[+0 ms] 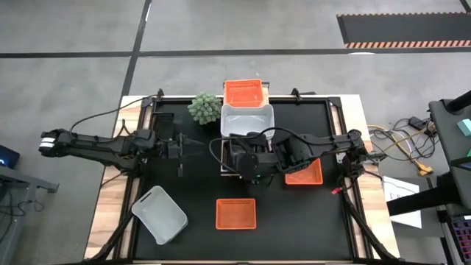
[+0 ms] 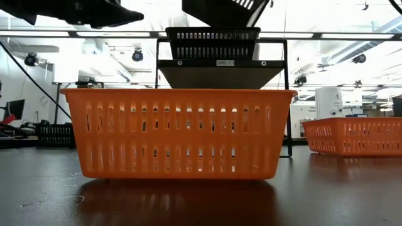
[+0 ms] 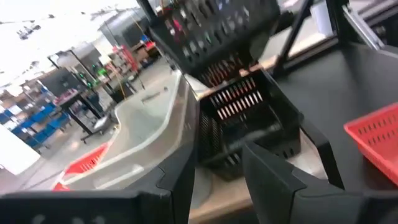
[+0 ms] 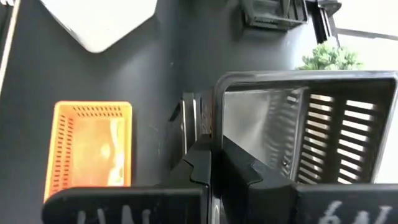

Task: Stack baskets on shelf by color
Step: Stack the right black bin into the black bin on the shelf

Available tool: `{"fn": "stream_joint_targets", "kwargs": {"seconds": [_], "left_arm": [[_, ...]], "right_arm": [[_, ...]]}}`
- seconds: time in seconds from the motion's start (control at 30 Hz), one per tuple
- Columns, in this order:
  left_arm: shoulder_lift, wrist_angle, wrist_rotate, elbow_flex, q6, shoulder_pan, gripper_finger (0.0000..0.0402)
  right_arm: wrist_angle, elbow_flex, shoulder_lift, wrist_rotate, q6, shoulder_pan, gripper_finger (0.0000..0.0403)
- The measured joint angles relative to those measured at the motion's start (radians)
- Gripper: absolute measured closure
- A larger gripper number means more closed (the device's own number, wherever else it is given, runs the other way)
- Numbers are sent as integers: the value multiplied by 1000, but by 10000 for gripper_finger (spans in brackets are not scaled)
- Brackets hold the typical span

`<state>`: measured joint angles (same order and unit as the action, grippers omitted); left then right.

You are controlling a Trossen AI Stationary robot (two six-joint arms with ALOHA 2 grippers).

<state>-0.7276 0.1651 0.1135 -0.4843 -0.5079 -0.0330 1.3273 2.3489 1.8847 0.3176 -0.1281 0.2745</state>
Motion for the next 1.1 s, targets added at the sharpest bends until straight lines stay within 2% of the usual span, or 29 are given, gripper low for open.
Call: {"fn": "stream_joint_targets", "kwargs": {"seconds": [0.2, 0.73, 0.9, 1.1], "left_arm": [[-34, -87, -2, 0, 0, 0, 283], [-256, -68, -31, -65, -32, 0, 283], [-287, -68, -32, -88, -32, 0, 283], [-294, -68, -35, -92, -32, 0, 283]], "right_arm": [[-9, -10, 0, 11, 0, -2, 394], [2, -13, 76, 24, 45, -20, 394], [-2, -13, 81, 24, 61, -20, 394], [0, -13, 81, 23, 8, -34, 393]]}}
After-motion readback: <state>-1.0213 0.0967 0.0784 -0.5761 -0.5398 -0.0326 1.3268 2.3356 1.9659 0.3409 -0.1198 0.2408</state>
